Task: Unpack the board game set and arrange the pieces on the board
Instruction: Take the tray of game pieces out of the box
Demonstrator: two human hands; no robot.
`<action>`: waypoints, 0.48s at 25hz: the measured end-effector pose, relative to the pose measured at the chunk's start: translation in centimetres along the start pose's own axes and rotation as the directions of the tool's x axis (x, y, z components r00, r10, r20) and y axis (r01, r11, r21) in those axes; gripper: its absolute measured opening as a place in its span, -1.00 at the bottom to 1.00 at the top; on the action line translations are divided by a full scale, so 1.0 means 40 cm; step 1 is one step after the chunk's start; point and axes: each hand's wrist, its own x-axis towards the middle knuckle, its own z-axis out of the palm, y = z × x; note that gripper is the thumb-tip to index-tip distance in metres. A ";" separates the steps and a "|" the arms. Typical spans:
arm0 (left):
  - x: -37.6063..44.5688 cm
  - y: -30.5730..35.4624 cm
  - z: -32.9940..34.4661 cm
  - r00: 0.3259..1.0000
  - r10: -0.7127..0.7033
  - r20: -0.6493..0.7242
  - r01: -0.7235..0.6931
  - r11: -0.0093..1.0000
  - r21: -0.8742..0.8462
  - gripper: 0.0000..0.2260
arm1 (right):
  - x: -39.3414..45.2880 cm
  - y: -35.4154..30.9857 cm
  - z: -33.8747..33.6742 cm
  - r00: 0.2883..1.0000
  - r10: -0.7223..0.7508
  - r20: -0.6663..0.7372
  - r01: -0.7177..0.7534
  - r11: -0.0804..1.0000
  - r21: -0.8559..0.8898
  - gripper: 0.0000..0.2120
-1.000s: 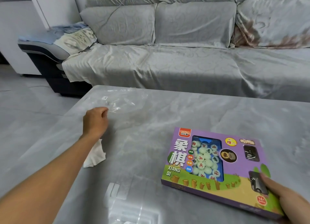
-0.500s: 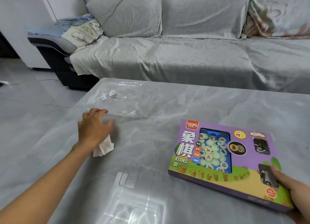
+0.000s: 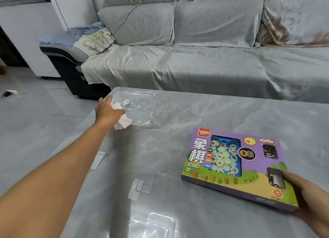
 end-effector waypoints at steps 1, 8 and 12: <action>-0.031 0.028 0.011 1.000 0.006 -0.030 -0.005 1.000 0.024 -0.45 | -0.029 -0.035 -0.017 1.000 0.025 -0.016 -0.025 1.000 -0.018 -0.53; -0.579 0.138 0.154 0.520 0.593 0.615 -0.678 0.724 -0.125 -0.47 | -0.061 -0.073 -0.024 0.953 -0.265 -0.145 0.146 0.825 -0.546 -0.76; -0.657 0.124 0.196 0.504 0.598 0.624 -0.793 0.607 0.059 -0.44 | -0.073 -0.073 -0.029 0.857 -0.478 -0.194 0.243 0.706 -0.666 -0.73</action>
